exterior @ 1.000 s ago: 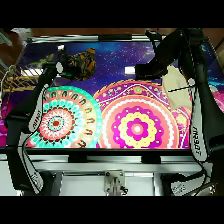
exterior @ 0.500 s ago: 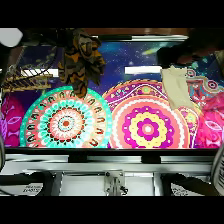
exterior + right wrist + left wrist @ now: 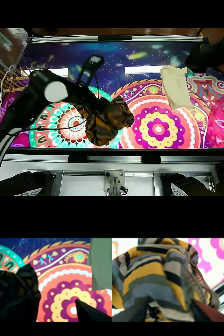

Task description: Fold the shirts.

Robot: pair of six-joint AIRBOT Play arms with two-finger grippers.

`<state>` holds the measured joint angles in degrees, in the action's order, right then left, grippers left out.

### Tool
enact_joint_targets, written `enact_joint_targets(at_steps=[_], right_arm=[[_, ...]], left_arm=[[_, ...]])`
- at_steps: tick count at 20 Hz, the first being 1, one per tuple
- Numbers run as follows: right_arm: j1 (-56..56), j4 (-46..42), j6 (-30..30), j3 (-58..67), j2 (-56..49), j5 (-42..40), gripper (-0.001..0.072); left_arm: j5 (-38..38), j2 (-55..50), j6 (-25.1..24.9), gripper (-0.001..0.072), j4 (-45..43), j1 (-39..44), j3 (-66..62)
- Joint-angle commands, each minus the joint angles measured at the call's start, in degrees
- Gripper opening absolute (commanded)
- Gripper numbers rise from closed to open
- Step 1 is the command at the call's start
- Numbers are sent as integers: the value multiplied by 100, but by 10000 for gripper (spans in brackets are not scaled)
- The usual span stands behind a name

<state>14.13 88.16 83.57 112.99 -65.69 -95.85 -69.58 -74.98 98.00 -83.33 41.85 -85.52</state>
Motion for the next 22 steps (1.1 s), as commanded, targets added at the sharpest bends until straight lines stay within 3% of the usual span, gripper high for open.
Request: enact_joint_targets(at_steps=[1, 4, 9, 12, 15, 21, 22], right_arm=[[-2, 570, 149, -549, -24, -251, 677], [-2, 844, 313, -1464, -221, 28, 677], [-2, 1279, 372, -2859, -887, 922, 676], [-2, 1897, 372, -2944, -1563, 1314, 676], [-2, 1963, 374, -2944, -2096, 1403, 676], [2, 1998, 424, -2944, -2719, 1357, 676], [2, 1998, 468, -2944, -2782, 1362, 676]], left_arm=[[44, 46, 278, 716, -236, -20, 256], [-833, 63, 149, 717, -1174, -883, -540], [-1335, -74, 149, 717, -546, -2441, -55], [-938, -284, 153, 717, 52, -2667, 957], [-31, -535, 153, 717, 868, -2524, 1696], [1283, -1207, 155, 715, 1622, -2216, 1843], [1416, -1250, 162, 681, 1676, -2216, 1843]])
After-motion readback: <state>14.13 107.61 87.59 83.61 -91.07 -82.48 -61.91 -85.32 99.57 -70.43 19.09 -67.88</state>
